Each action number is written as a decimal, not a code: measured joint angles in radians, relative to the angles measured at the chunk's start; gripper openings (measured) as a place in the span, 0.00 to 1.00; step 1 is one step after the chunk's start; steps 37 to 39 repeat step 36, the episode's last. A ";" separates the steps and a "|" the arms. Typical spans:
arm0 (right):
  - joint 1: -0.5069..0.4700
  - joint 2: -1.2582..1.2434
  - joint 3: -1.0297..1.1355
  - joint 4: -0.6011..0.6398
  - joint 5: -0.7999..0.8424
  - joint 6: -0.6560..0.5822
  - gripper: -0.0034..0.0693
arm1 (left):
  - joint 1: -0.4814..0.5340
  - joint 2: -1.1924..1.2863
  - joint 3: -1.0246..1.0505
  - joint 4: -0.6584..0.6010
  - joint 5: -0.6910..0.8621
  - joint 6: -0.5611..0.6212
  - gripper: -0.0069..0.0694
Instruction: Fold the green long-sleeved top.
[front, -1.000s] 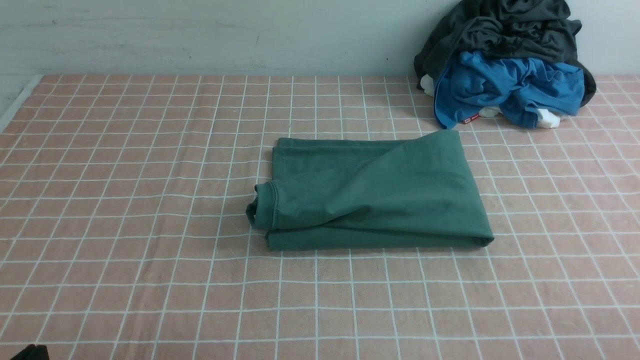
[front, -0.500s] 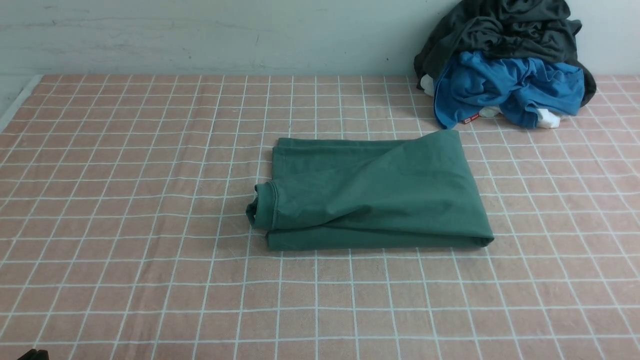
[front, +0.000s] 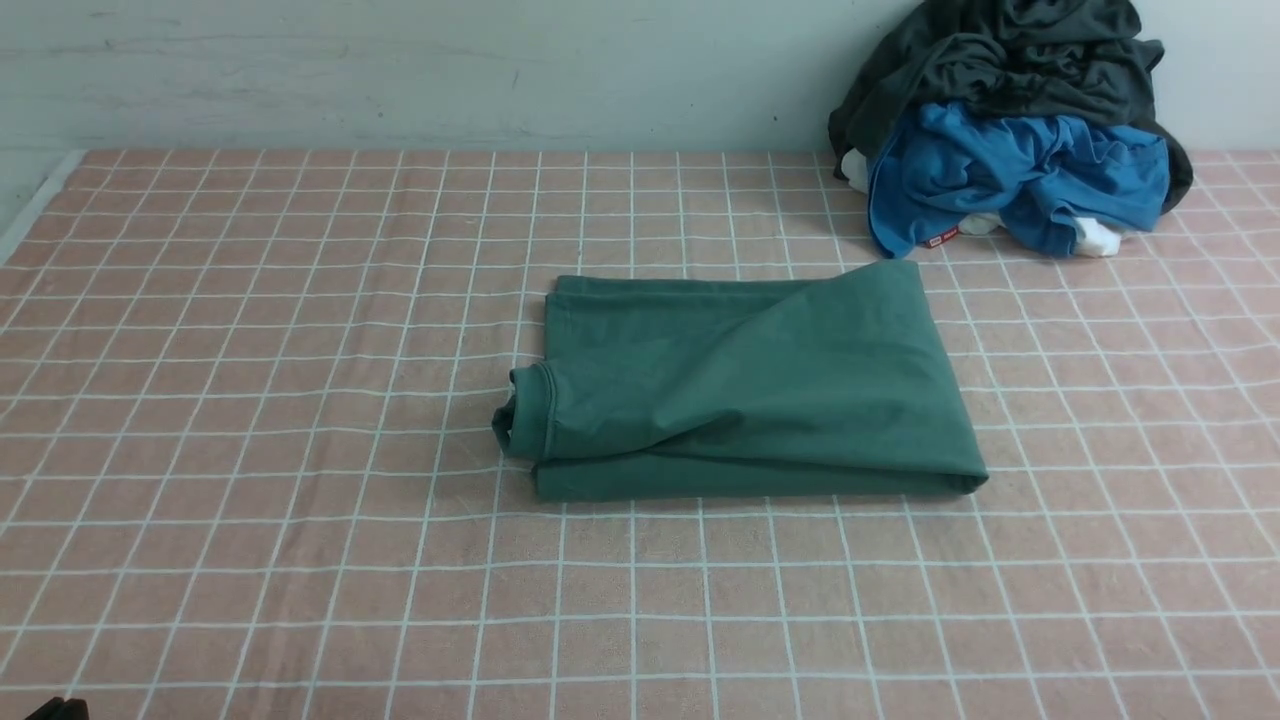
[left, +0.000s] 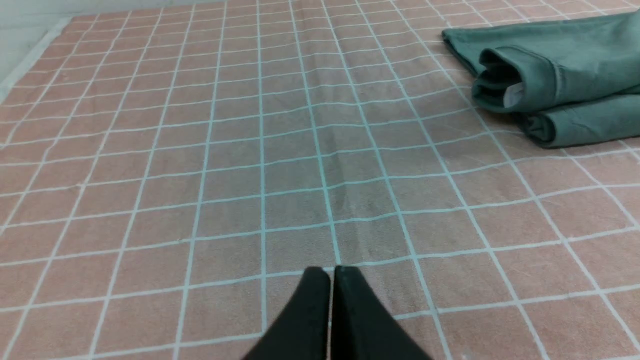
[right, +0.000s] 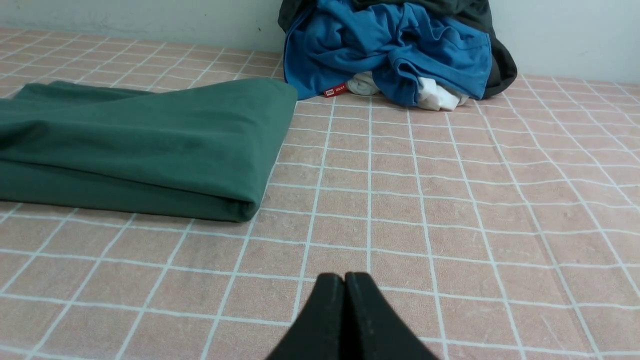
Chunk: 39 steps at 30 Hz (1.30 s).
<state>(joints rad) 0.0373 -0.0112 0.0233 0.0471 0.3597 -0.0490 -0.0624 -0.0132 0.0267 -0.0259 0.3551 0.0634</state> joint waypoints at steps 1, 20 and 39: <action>0.000 0.000 0.000 0.000 0.000 0.000 0.03 | 0.006 0.000 0.000 0.000 0.000 0.000 0.09; 0.000 0.000 0.000 0.000 0.000 0.000 0.03 | 0.023 0.000 0.000 0.000 0.000 0.006 0.09; 0.000 0.000 0.000 0.000 0.000 0.000 0.03 | 0.023 0.000 0.000 0.000 0.000 0.008 0.09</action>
